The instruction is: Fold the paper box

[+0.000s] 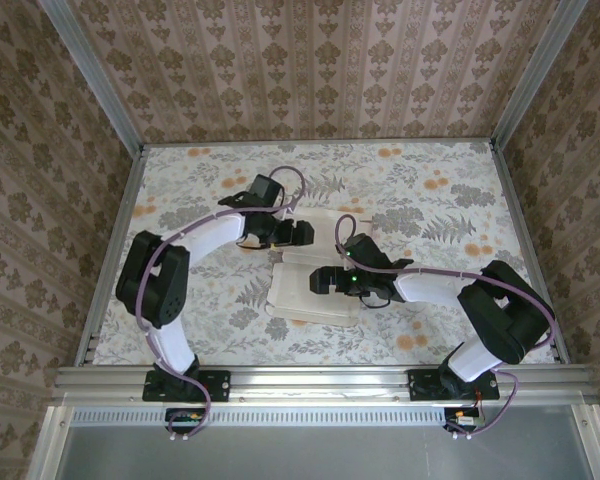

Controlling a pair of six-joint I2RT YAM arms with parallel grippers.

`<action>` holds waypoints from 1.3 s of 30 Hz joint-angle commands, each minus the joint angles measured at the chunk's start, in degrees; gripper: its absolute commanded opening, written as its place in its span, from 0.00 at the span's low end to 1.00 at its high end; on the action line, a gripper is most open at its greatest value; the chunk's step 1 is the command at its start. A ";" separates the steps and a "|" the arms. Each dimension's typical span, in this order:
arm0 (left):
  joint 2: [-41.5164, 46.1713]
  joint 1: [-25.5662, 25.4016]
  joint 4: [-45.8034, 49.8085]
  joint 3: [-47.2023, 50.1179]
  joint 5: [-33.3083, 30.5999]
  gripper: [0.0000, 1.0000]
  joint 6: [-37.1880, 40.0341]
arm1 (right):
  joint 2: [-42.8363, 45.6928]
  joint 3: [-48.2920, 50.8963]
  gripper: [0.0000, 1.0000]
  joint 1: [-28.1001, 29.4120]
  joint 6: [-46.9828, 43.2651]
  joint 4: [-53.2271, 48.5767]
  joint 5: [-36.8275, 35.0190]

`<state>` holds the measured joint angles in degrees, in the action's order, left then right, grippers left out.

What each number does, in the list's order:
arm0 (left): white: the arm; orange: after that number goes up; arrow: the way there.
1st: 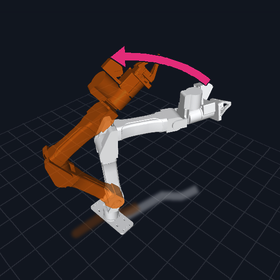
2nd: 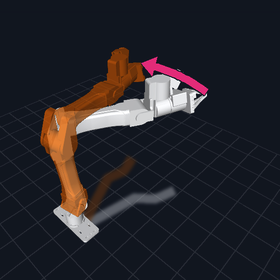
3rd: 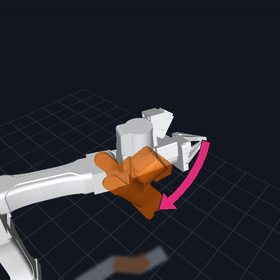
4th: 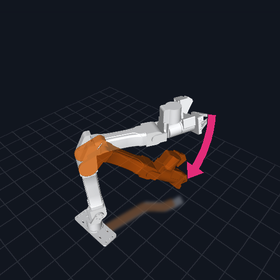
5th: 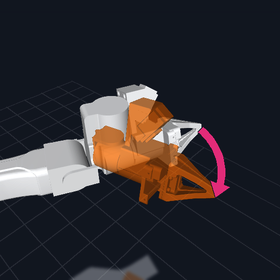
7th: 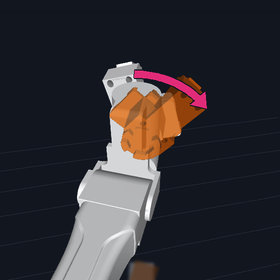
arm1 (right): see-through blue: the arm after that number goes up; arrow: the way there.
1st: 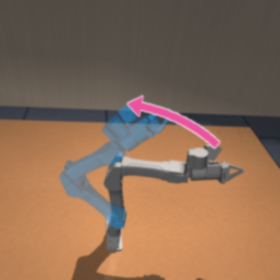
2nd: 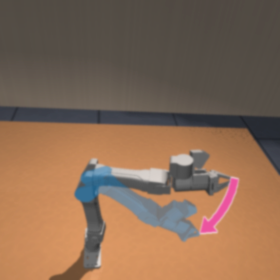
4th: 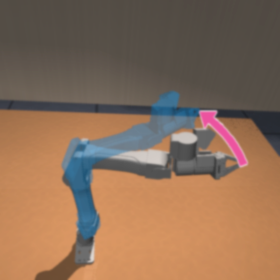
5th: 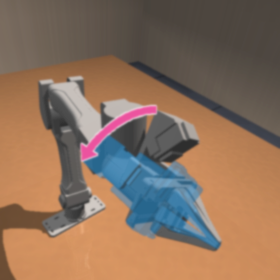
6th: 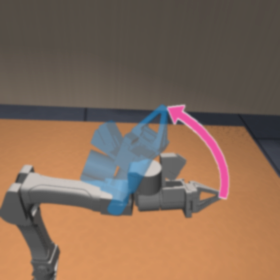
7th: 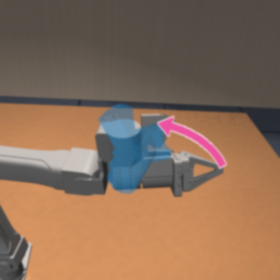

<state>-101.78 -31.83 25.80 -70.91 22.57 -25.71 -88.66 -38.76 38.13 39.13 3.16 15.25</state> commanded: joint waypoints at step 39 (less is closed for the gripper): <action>-15.46 9.78 1.80 -19.79 0.24 0.87 10.62 | 10.36 -3.60 1.00 2.65 0.59 -13.22 -4.86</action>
<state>-116.22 -22.04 26.98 -87.85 19.75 -16.16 -79.00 -40.12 40.69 36.95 -7.62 15.57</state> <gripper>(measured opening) 0.865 0.999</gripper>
